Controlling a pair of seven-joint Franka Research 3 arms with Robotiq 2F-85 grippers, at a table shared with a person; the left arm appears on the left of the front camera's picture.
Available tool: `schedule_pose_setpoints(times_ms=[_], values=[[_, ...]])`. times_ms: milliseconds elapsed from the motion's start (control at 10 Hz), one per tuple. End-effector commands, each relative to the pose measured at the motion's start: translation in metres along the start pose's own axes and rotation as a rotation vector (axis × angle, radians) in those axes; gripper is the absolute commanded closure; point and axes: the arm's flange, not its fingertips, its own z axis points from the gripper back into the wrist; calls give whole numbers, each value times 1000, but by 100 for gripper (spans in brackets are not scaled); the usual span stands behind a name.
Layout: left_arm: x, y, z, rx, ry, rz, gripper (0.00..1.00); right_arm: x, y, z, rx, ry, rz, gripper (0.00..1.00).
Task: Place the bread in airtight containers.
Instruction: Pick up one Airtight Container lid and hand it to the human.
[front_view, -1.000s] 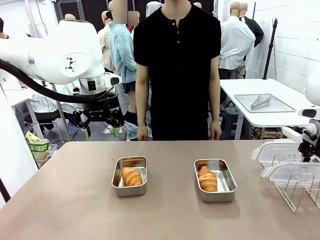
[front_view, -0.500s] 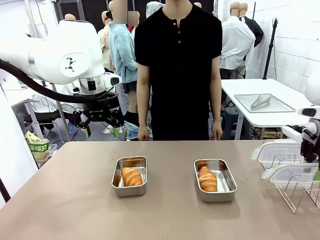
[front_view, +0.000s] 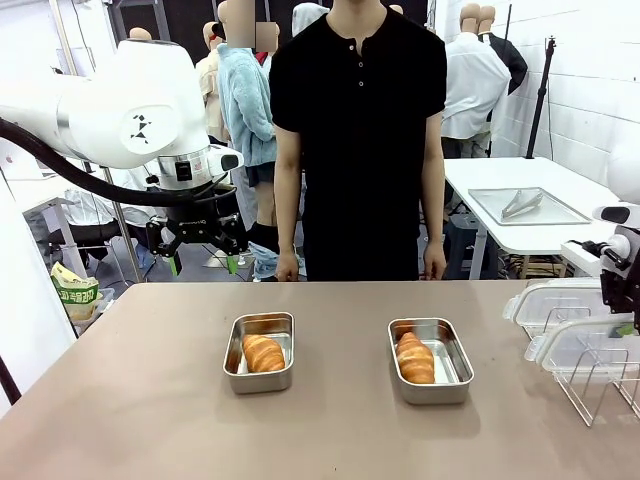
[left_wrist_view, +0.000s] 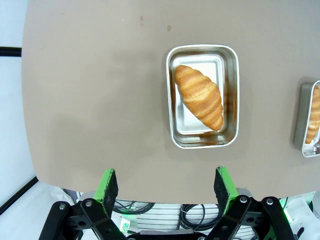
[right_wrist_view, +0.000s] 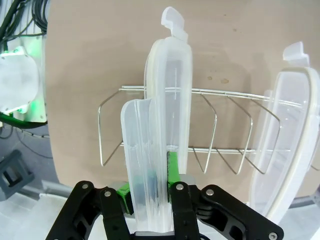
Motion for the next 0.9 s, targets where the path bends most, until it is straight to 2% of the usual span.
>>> schedule_pose_setpoints(times_ms=[0, 500, 800], values=[[0, 2, 1, -4, -1, 2, 0, 2, 9, -14, 50, -34, 30, 100], [0, 2, 1, -4, -1, 2, 0, 15, 14, 0, 38, -34, 38, 100], [0, 2, 1, -4, -1, 2, 0, 26, 22, 24, 32, -25, 40, 100]])
